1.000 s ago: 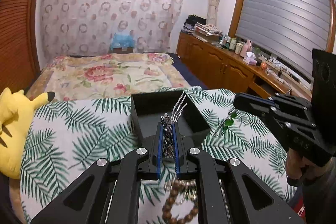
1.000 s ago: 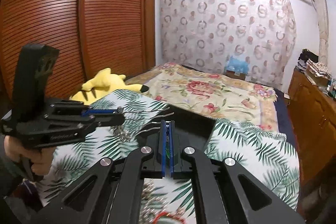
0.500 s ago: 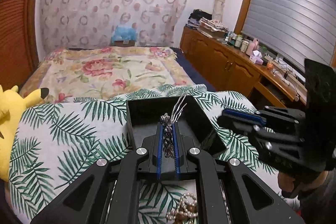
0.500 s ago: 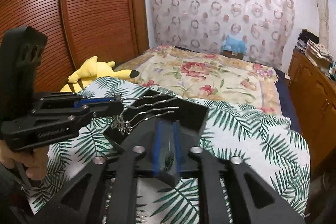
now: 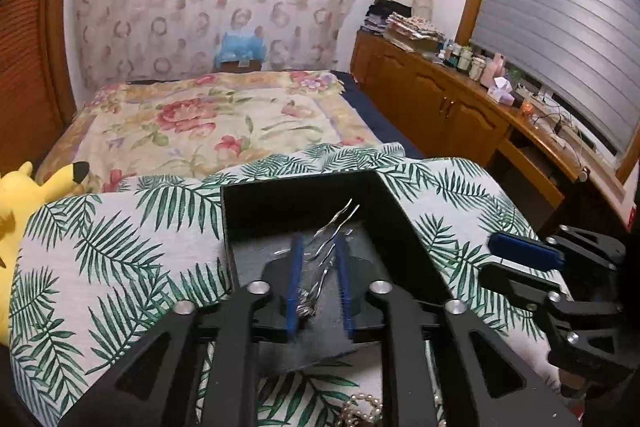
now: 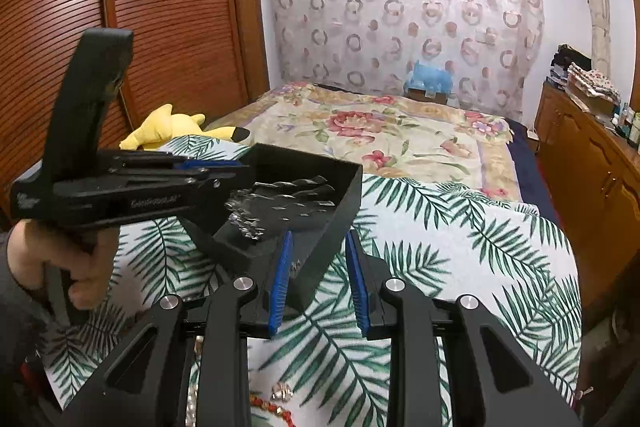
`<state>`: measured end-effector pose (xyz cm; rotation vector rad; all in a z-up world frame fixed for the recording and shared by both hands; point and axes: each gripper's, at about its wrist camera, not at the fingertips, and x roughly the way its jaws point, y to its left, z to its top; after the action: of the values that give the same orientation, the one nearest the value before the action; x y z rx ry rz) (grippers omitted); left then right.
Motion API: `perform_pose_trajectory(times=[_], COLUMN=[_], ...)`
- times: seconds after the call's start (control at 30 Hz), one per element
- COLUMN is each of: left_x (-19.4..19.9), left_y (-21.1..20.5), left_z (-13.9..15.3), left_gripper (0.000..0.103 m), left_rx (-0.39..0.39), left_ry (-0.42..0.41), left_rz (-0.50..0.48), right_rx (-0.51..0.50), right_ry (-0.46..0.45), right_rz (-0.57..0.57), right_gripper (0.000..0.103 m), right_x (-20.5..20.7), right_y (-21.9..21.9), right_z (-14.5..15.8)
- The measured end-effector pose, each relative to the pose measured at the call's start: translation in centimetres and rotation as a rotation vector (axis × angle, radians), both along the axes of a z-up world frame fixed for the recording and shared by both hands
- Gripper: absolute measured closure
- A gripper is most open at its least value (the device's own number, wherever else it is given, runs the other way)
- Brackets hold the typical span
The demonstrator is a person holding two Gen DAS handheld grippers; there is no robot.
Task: Organize jewelry
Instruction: 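Lower the hairpins into the black box and open the left gripper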
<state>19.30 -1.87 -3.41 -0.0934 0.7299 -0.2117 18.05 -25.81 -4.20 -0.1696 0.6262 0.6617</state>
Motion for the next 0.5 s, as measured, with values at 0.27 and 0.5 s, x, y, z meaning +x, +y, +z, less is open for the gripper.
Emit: perform_pose_trajectory(times=[0.27,0.5], left_x=[-3.9,-7.4], left_y=[0.8,1.5], left_z=[0.6,0.1], left_gripper=[0.071,0.062], left_rx=[0.062,0.057], left_ry=[-0.027,-0.016], left_rz=[0.005,-0.03], right_rx=[0.009,0.013], right_ry=[0.023,0.075], right_rz=[0.0,0.003], right_gripper=[0.073,0.073], right_x=[-3.3,-5.5], right_y=[-2.5,-4.0], right_z=[-1.3,-3.2])
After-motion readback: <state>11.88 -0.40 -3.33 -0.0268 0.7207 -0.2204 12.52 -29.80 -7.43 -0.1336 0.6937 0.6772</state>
